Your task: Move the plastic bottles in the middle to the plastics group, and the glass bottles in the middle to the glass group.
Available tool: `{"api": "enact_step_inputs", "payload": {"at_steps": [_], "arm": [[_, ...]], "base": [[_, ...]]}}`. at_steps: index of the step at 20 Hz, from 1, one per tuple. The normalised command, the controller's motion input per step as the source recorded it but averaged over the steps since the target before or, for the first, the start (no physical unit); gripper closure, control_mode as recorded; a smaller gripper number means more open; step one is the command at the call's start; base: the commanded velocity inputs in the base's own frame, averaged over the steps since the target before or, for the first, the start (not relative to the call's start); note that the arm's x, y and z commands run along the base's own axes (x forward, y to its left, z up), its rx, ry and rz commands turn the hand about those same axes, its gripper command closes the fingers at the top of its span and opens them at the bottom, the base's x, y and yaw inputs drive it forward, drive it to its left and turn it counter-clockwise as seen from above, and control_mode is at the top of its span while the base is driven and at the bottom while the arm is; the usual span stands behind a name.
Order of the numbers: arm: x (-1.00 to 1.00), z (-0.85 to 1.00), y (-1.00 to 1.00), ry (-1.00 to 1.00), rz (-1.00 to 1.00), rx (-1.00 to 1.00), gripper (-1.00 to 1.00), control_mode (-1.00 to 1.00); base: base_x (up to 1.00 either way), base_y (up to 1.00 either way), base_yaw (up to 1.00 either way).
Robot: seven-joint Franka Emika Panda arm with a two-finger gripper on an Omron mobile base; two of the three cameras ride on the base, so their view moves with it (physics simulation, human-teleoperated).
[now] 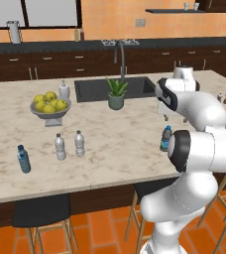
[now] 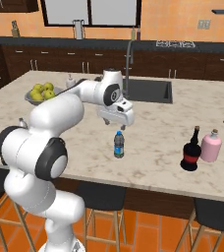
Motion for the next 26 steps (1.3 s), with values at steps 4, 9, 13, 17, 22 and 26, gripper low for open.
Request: {"api": "enact_step_inputs", "payload": {"at_steps": [4, 9, 13, 17, 22, 26], "arm": [[0.15, -0.02, 0.00, 0.00, 0.23, 0.00, -1.00, -1.00], [0.15, -0.11, 0.00, 0.00, 0.31, 0.00, -1.00, -1.00], [0.19, -0.27, -0.08, -0.02, 0.28, 0.03, -1.00, -1.00], [0.23, -0.38, -0.16, -0.14, 0.13, 0.05, -1.00, -1.00], [0.22, -0.06, 0.01, -0.02, 0.01, -0.02, -1.00, -1.00], [0.13, -0.02, 0.08, 0.00, 0.00, -0.02, -1.00, -1.00]], "base": [[0.00, 0.00, 0.00], [0.00, 0.00, 0.00], [0.00, 0.00, 0.00], [0.00, 0.00, 0.00], [0.00, 0.00, 0.00], [0.00, 0.00, 0.00]]}}
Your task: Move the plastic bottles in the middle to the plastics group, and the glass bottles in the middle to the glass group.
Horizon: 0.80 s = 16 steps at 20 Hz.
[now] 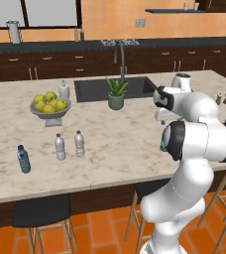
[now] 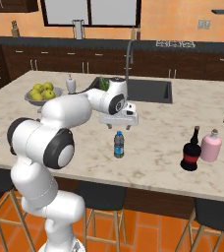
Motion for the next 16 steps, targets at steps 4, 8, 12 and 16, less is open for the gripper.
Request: {"api": "enact_step_inputs", "payload": {"at_steps": [4, 8, 12, 16], "arm": [[0.00, -0.27, 0.00, 0.00, 0.00, 0.00, -1.00, -1.00], [0.00, -0.33, -0.03, -0.04, 0.00, 0.00, -1.00, -1.00], [0.00, -0.33, 0.00, -0.05, 0.00, 0.00, -1.00, -1.00], [0.00, -0.26, 0.00, -0.07, 0.00, 0.00, -1.00, -1.00]], "base": [[0.00, 0.00, 0.00], [0.00, 0.00, 0.00], [0.00, 0.00, 0.00], [0.00, 0.00, 0.00]]}}
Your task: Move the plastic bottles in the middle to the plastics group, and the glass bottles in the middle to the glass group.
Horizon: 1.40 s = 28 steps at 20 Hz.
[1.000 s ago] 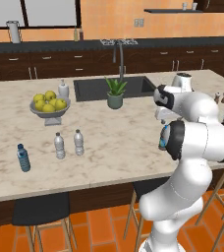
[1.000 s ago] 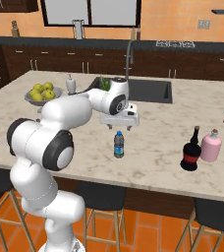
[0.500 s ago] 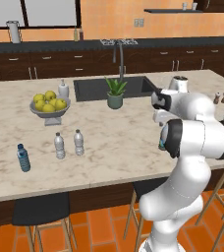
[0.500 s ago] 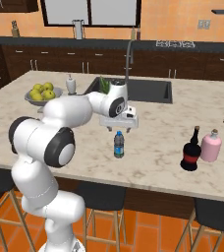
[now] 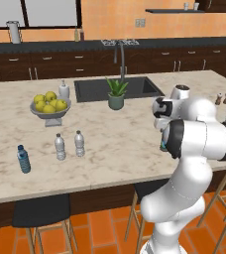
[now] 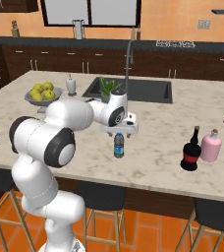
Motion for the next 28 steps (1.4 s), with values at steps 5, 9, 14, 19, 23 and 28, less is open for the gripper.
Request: {"api": "enact_step_inputs", "payload": {"at_steps": [5, 9, 14, 19, 23, 28], "arm": [[0.00, -0.14, 0.00, -0.12, 0.00, 0.00, -1.00, -1.00], [0.00, -0.14, 0.00, -0.11, 0.00, 0.00, -1.00, -1.00], [0.00, -0.02, 0.00, -0.08, 0.00, 0.00, -1.00, -1.00], [0.00, 0.00, 0.00, 0.00, 0.00, 0.00, 1.00, -1.00], [0.00, 0.00, 0.00, 0.00, 0.00, 0.00, 1.00, -1.00], [-0.15, 0.21, 0.39, 0.00, 0.01, 0.01, 1.00, -1.00]], "base": [[0.00, 0.00, 0.00], [0.00, 0.00, 0.00], [0.00, 0.00, 0.00], [0.00, 0.00, 0.00], [0.00, 0.00, 0.00], [0.00, 0.00, 0.00]]}}
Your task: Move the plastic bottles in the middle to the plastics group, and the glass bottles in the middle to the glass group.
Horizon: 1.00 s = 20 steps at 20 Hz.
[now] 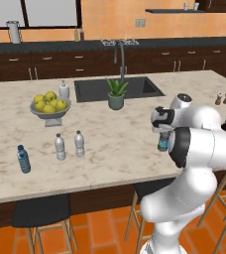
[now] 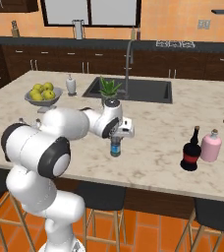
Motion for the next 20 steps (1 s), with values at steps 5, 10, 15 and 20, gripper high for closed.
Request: {"api": "enact_step_inputs", "payload": {"at_steps": [5, 10, 15, 20], "arm": [[-0.30, 0.32, 1.00, 0.00, 0.07, 0.00, 1.00, -1.00], [-0.23, 0.18, 1.00, 0.00, 0.09, 0.00, 1.00, -1.00], [-0.21, 0.07, 1.00, 0.00, 0.09, 0.00, 1.00, -1.00], [-0.27, 0.00, 1.00, 0.00, 0.13, 0.00, 1.00, -1.00]], "base": [[0.00, 0.00, 0.00], [0.00, 0.00, 0.00], [0.00, 0.00, 0.00], [0.00, 0.00, 0.00]]}}
